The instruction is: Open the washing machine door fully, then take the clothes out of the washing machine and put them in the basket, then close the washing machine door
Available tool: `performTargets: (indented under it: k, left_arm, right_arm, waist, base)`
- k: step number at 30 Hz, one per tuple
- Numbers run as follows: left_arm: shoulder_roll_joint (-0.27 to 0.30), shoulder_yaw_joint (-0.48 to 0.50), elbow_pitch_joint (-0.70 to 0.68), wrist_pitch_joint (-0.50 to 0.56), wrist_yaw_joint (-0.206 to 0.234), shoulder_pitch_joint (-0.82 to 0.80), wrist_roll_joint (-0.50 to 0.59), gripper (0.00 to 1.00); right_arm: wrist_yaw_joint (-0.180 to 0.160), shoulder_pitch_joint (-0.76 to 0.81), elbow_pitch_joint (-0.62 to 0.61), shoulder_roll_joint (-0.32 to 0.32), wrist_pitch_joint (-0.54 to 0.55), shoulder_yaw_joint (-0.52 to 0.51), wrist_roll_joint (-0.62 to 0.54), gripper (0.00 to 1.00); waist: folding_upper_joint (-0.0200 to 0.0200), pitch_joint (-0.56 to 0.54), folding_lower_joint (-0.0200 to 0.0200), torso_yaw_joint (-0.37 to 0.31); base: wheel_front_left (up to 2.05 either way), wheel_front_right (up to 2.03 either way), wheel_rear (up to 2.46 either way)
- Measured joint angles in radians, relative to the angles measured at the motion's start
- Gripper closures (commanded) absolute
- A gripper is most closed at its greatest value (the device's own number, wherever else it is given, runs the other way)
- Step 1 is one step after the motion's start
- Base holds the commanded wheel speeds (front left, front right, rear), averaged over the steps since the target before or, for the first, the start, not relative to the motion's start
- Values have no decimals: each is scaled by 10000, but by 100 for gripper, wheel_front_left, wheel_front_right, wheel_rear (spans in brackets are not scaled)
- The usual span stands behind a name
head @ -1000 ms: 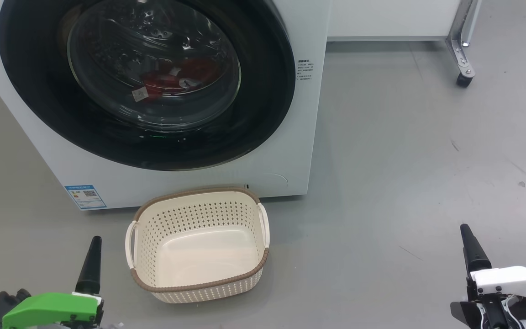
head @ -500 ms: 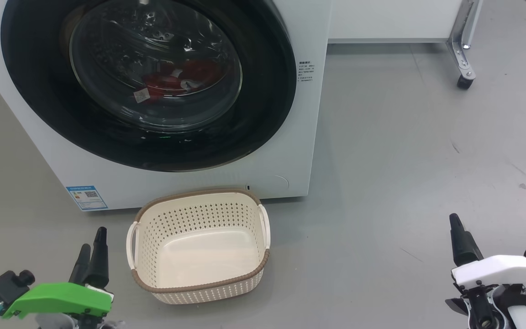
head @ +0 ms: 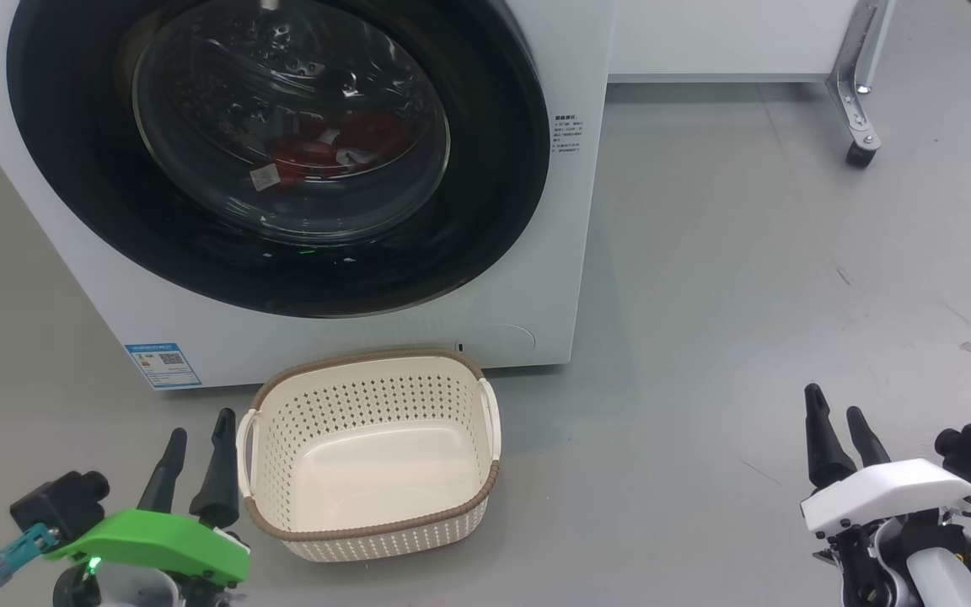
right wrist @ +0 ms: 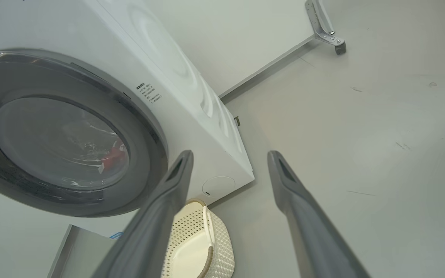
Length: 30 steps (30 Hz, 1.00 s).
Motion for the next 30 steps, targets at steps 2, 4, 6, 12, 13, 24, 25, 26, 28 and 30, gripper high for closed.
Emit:
performTargets:
  k: [2,4,6,12,13,24,25,26,28,30]
  left_arm:
    - [2,-65,8,-38,86,0,259,0]
    - [15,-173,44,-119,90,0,541,0]
    - [15,-313,69,-199,96,0,759,0]
    - [19,-571,330,-395,176,1,1388,0]
    - [19,-625,337,-433,180,1,1511,0]
    - [6,-895,742,-761,313,0,2497,0]
    - [4,-941,794,-832,360,-2,2592,0]
    - [4,-963,855,-876,362,-3,2686,0]
    - [12,-988,913,-934,441,-8,2974,0]
    - [15,-1018,940,-999,451,-23,3189,0]
  right_arm:
    - [-73,-13,12,-10,-69,109,-301,0]
    - [-81,-29,35,-13,-119,201,-568,0]
    - [-88,-57,65,-17,-190,282,-857,0]
    - [-92,-151,173,-29,-418,548,-1615,0]
    - [-94,-151,201,-36,-454,594,-1737,0]
    - [-165,-163,407,-67,-782,959,-3043,0]
    - [-167,-164,418,-69,-809,999,-3204,0]
    - [-167,-167,439,-73,-865,1041,-3319,0]
    - [-167,-169,468,-77,-930,1108,-3532,0]
    - [-167,-174,512,-81,-995,1152,-3822,0]
  waist:
    - [0,-6,0,5]
    - [0,-14,0,10]
    - [0,-24,0,13]
    - [0,-51,0,22]
    - [0,-55,0,23]
    - [0,-105,0,47]
    - [0,-110,0,50]
    - [0,-114,0,54]
    - [0,-122,0,61]
    - [0,-129,0,69]
  base:
    - [0,0,0]
    - [0,0,0]
    - [0,0,0]
    - [0,0,0]
    - [0,0,0]
    - [0,0,0]
    - [0,0,0]
    - [0,0,0]
    - [0,0,0]
    - [0,0,0]
